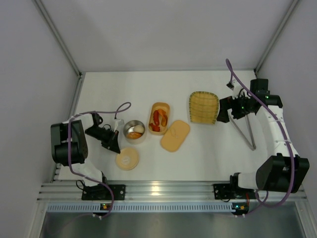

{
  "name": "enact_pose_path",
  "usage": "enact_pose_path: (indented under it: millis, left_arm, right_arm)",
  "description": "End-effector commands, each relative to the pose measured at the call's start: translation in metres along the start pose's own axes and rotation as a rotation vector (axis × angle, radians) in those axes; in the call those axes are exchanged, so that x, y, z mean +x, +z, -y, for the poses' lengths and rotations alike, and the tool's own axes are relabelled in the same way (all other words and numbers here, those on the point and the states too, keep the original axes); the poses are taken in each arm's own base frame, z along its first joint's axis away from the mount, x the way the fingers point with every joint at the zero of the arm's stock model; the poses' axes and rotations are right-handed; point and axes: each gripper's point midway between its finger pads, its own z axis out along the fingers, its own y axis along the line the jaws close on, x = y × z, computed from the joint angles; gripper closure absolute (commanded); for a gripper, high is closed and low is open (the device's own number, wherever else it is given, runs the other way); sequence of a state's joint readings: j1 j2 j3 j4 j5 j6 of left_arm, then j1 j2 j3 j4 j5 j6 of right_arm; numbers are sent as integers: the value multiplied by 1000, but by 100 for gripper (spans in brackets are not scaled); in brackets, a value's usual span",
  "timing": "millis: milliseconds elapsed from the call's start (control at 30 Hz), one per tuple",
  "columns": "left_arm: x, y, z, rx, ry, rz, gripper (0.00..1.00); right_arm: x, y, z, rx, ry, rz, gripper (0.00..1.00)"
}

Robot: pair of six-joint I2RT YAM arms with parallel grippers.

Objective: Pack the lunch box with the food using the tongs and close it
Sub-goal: Pick up the box lid from the center of the board.

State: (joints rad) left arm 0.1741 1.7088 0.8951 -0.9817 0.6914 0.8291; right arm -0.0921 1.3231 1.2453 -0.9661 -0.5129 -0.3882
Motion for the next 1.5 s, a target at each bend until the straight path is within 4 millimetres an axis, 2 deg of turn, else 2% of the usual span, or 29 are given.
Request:
enact_pose_path:
  millis: [0, 133, 233, 400, 467, 533, 600, 633, 700, 733, 867, 967, 1167, 1333, 1467]
  left_arm:
    - [-7, -7, 2, -23, 103, 32, 100]
    - [-7, -15, 11, -29, 152, 41, 100]
    - [-15, -28, 21, -42, 197, 72, 100]
    - [-36, -57, 41, -50, 238, 115, 100]
    - [-44, -62, 47, -34, 223, 128, 100]
    - [-58, -73, 52, -28, 216, 159, 100]
    - [-69, -78, 52, -32, 162, 174, 100]
    - [-82, -87, 48, -61, 164, 200, 100]
    - [-94, -91, 39, -85, 67, 207, 100]
    - [-108, -98, 32, -116, 64, 236, 100]
    - [-134, -101, 13, -138, -90, 275, 100]
    - [-142, -94, 4, -148, -139, 268, 100]
    - [-150, -76, -1, -183, -171, 241, 100]
    - [-158, -70, -8, -206, -192, 233, 100]
    - [-157, -65, -14, -225, -216, 207, 100]
  right_arm:
    - [-18, -9, -3, 7, -31, 49, 3]
    - [-19, -8, -3, 5, -33, 52, 3]
    - [-18, -8, -4, 0, -30, 54, 3]
    - [-20, -8, -6, -7, -32, 66, 3]
    - [-22, -8, -6, -7, -30, 78, 1]
    - [-22, -8, -7, -11, -27, 79, 0]
    - [-23, -8, -6, -10, -26, 80, 1]
    - [-23, -8, -7, -12, -27, 80, 1]
    - [-24, -8, -8, -15, -22, 83, 1]
    - [-24, -7, -8, -15, -20, 85, 1]
    - [-23, -4, -10, -21, -12, 86, 1]
    - [-20, -2, -11, -23, -5, 82, 1]
    - [-20, 5, -13, -41, 32, 98, 1]
    - [-25, 10, -16, -63, 62, 124, 1]
    - [-30, 11, -20, -81, 88, 151, 0]
